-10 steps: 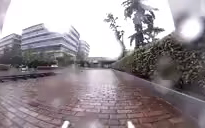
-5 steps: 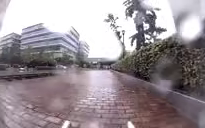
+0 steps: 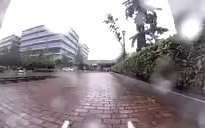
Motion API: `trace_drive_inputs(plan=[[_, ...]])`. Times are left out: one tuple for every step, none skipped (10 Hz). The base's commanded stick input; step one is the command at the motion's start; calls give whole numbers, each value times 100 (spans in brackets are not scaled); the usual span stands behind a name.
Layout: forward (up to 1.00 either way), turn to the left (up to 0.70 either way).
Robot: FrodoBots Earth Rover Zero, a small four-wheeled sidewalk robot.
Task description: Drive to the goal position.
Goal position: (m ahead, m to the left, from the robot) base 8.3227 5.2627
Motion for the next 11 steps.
trace_drive_inputs(plan=[[70, 0], [70, 0], [70, 0], [70, 0], [70, 0], [70, 0], [70, 0], [70, 0], [70, 0], [70, 0], [70, 0]])
